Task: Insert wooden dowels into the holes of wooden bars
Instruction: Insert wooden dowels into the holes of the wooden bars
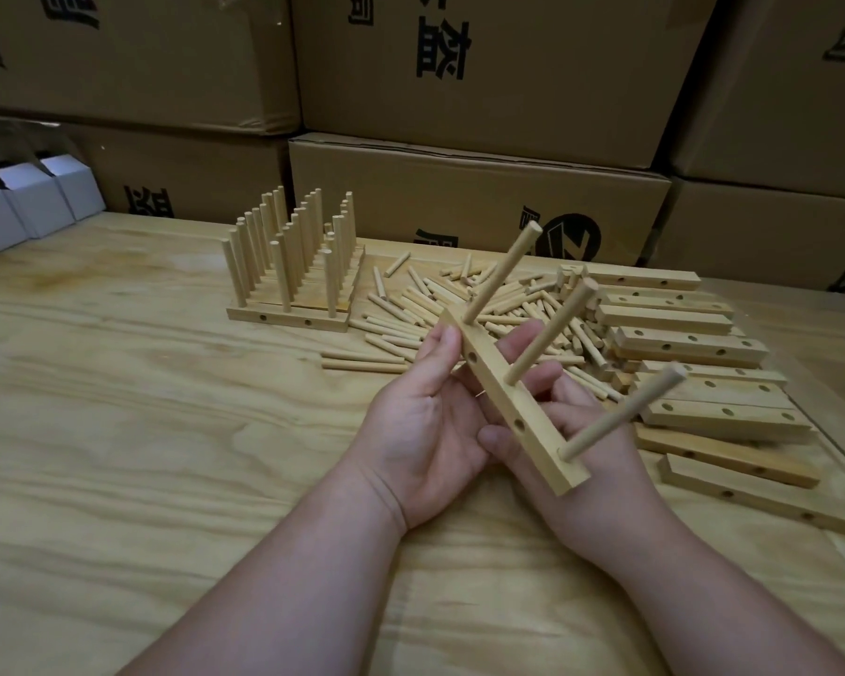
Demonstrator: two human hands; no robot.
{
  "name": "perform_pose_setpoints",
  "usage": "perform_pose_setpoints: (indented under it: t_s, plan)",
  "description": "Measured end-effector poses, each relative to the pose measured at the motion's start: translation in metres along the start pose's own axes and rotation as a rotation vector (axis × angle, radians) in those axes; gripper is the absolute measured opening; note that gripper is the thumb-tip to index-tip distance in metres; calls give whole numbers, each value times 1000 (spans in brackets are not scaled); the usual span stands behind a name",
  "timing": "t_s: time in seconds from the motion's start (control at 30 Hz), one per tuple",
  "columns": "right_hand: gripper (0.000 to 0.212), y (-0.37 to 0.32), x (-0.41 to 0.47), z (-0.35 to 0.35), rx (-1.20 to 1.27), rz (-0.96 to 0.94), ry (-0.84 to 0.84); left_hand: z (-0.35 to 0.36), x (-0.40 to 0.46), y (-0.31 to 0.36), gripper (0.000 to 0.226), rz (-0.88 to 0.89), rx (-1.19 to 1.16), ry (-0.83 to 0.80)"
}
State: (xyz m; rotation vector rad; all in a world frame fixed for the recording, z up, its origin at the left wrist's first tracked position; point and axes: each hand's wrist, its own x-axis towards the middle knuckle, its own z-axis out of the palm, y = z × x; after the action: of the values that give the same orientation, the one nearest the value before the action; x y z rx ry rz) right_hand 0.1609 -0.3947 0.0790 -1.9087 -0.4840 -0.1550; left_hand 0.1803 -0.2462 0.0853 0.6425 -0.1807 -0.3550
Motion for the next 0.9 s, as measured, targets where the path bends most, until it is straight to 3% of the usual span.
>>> perform_pose_setpoints:
  t_s: [0.2, 0.4, 0.5, 0.73, 0.9]
  plan:
    - [15, 5, 3, 2, -48, 44, 149, -2, 4, -2, 55, 67, -113, 39]
    - [24, 15, 6, -6, -53, 158, 241, -13, 9, 7, 32, 272, -113, 322]
    - [19, 12, 9, -2, -28, 161, 284, -14, 11, 7, 27, 329, -132, 416]
    - [28, -11, 37, 4, -299, 224, 203, -18, 13, 7, 23, 408, -85, 467]
    - [9, -25, 79, 8, -453, 256, 15, -27, 14, 14, 20, 528, -152, 597]
